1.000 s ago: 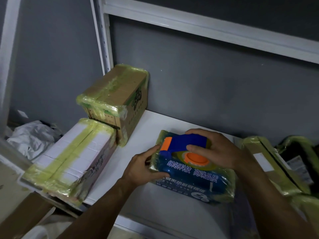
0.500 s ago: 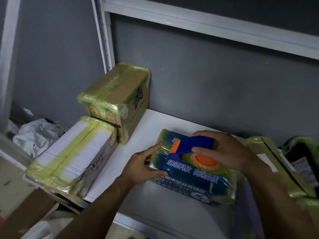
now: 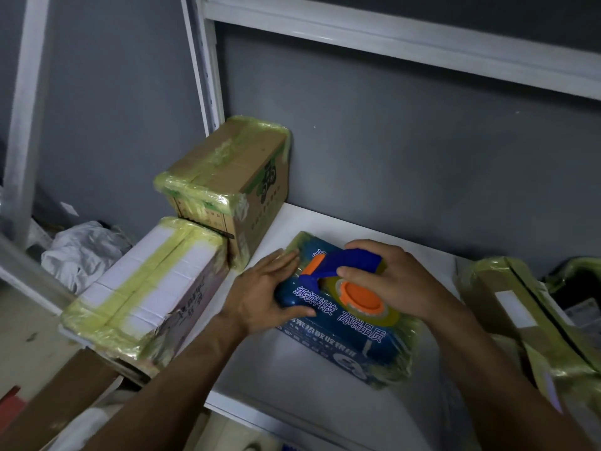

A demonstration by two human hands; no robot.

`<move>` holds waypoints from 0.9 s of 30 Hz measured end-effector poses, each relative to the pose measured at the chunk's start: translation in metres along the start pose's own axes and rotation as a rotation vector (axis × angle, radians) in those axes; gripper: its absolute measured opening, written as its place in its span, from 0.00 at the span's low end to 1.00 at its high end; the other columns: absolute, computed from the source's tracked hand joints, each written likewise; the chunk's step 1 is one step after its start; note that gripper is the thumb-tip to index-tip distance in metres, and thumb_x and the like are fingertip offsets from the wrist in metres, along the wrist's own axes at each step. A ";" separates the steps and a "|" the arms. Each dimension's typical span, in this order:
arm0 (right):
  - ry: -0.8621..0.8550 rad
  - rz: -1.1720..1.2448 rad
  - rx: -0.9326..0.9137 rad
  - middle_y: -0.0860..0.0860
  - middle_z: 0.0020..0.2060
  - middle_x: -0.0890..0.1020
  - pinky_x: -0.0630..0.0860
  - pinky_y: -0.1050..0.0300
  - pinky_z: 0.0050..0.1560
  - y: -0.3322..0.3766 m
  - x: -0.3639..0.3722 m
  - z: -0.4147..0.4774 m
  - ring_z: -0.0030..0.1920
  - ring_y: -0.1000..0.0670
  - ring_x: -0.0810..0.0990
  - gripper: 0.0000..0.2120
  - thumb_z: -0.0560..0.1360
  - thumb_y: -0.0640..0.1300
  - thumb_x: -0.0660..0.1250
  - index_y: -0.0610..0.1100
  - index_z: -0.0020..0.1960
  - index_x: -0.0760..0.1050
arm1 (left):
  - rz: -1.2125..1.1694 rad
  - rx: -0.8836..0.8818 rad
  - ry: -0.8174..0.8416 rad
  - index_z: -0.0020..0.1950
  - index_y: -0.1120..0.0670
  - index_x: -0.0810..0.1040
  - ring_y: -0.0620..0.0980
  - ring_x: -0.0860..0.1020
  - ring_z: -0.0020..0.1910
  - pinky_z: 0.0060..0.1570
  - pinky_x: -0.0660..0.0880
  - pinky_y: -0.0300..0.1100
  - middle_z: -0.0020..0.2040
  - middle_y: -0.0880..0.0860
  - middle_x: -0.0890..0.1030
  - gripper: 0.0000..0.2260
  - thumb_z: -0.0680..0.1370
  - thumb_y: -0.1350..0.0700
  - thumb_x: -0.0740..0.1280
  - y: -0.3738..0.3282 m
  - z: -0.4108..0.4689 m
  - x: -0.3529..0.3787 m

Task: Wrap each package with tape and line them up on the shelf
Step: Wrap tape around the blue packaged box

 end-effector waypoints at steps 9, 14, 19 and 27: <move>-0.009 -0.039 -0.018 0.65 0.54 0.83 0.78 0.63 0.47 0.008 -0.006 -0.003 0.53 0.60 0.81 0.28 0.66 0.73 0.70 0.65 0.63 0.76 | -0.021 -0.006 -0.163 0.72 0.49 0.77 0.38 0.73 0.70 0.61 0.79 0.45 0.75 0.39 0.70 0.35 0.74 0.27 0.62 -0.002 0.001 -0.004; -0.012 -0.065 -0.068 0.70 0.51 0.82 0.83 0.56 0.49 0.014 -0.018 -0.005 0.50 0.64 0.81 0.22 0.66 0.75 0.69 0.71 0.58 0.75 | 0.046 -0.022 -0.185 0.71 0.46 0.78 0.38 0.78 0.64 0.51 0.82 0.43 0.73 0.36 0.70 0.32 0.74 0.29 0.62 -0.004 0.002 -0.010; -0.011 -0.068 -0.065 0.73 0.52 0.80 0.80 0.63 0.47 0.011 -0.025 -0.016 0.51 0.66 0.80 0.23 0.65 0.76 0.68 0.74 0.58 0.73 | 0.101 -0.006 -0.175 0.71 0.44 0.77 0.38 0.81 0.59 0.44 0.82 0.40 0.73 0.36 0.71 0.31 0.74 0.30 0.60 -0.005 0.004 -0.009; 0.011 -0.138 -0.039 0.71 0.48 0.81 0.76 0.70 0.42 0.008 -0.024 -0.020 0.51 0.68 0.78 0.17 0.71 0.67 0.71 0.70 0.58 0.73 | 0.101 0.025 -0.153 0.69 0.43 0.80 0.37 0.82 0.53 0.38 0.80 0.37 0.70 0.32 0.70 0.27 0.75 0.33 0.62 -0.007 0.018 -0.007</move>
Point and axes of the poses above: each hand's wrist, its own z-axis towards the middle knuckle, its own x-axis out of the palm, y = z × x, the point moved 8 cm from there along z, towards the middle knuckle
